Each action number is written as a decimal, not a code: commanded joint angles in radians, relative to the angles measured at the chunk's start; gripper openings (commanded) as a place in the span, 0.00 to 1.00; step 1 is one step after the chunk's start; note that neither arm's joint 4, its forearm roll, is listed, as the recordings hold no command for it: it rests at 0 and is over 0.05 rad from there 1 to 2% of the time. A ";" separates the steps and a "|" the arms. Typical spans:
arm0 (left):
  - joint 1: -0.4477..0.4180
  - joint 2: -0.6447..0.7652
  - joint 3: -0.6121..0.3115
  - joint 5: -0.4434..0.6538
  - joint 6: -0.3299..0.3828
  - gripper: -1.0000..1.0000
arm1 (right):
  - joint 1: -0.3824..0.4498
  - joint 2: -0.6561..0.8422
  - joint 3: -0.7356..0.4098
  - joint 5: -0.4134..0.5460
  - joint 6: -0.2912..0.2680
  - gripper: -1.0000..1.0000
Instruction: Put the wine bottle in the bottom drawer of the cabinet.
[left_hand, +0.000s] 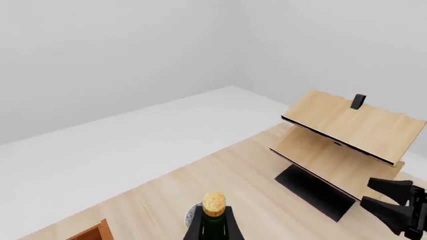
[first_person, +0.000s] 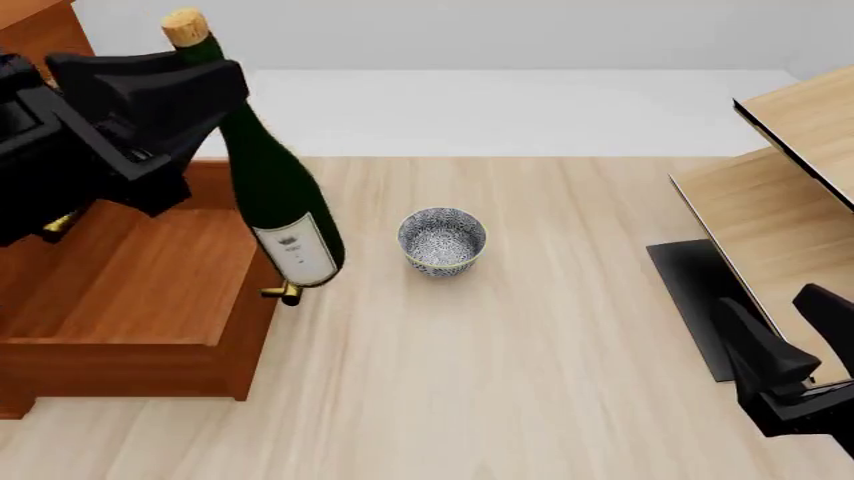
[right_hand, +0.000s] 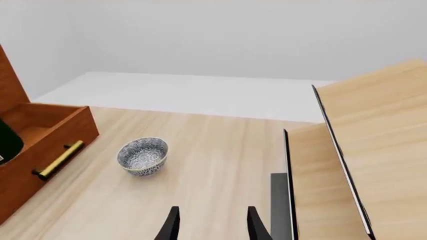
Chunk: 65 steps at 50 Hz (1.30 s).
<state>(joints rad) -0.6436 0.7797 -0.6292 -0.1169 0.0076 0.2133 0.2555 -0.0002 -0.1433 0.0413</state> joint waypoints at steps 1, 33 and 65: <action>0.015 -0.096 -0.071 0.102 0.024 0.00 | 0.003 0.003 0.000 -0.006 -0.001 1.00; 0.087 -0.167 -0.319 0.435 0.069 0.00 | 0.012 0.030 0.000 -0.023 0.000 1.00; 0.183 0.038 -0.674 0.848 0.035 0.00 | 0.033 0.073 0.000 -0.055 -0.007 1.00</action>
<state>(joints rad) -0.4712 0.7565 -1.1956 0.6176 0.0440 0.2402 0.3179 -0.0001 -0.1889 0.0357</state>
